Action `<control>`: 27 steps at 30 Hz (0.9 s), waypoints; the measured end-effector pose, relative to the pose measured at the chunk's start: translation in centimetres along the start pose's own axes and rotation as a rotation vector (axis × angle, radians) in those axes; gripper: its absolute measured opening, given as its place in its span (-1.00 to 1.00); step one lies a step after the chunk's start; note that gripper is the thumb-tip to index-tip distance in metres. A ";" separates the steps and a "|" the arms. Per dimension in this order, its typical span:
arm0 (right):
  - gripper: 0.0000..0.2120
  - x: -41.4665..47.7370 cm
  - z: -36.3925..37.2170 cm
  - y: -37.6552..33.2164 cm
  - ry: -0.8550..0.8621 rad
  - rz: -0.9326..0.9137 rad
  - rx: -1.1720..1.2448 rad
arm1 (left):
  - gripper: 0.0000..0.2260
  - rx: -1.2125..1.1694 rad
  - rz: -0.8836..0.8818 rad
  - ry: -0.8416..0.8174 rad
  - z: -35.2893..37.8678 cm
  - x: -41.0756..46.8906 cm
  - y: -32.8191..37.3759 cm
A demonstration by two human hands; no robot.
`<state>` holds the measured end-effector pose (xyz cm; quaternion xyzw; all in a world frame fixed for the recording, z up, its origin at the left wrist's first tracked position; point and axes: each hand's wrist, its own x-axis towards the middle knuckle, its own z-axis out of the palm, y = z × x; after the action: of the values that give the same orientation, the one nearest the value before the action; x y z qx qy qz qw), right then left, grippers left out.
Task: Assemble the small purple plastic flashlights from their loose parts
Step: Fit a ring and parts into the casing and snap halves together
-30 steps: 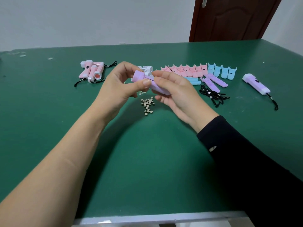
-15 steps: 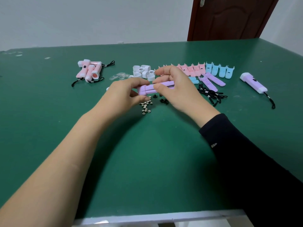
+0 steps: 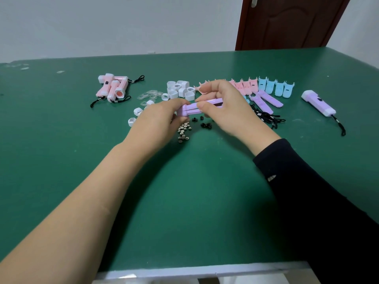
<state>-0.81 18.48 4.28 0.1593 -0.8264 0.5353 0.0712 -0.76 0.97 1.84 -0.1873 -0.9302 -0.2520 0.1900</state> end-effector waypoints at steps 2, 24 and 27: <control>-0.76 -0.1 0.1 0.0 -0.014 0.000 -0.014 | -0.76 0.040 0.000 -0.015 0.0 -0.1 0.2; -0.76 -0.2 0.1 -0.4 -0.113 -0.050 -0.049 | -0.84 -0.335 -0.010 -0.156 -0.1 -0.3 0.1; -0.74 -0.3 0.2 -0.2 -0.105 -0.068 -0.049 | -0.82 -0.340 -0.014 -0.158 -0.2 -0.2 0.0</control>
<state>-0.47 18.32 4.25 0.2134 -0.8360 0.5032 0.0495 -0.53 0.86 1.92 -0.2294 -0.8876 -0.3913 0.0802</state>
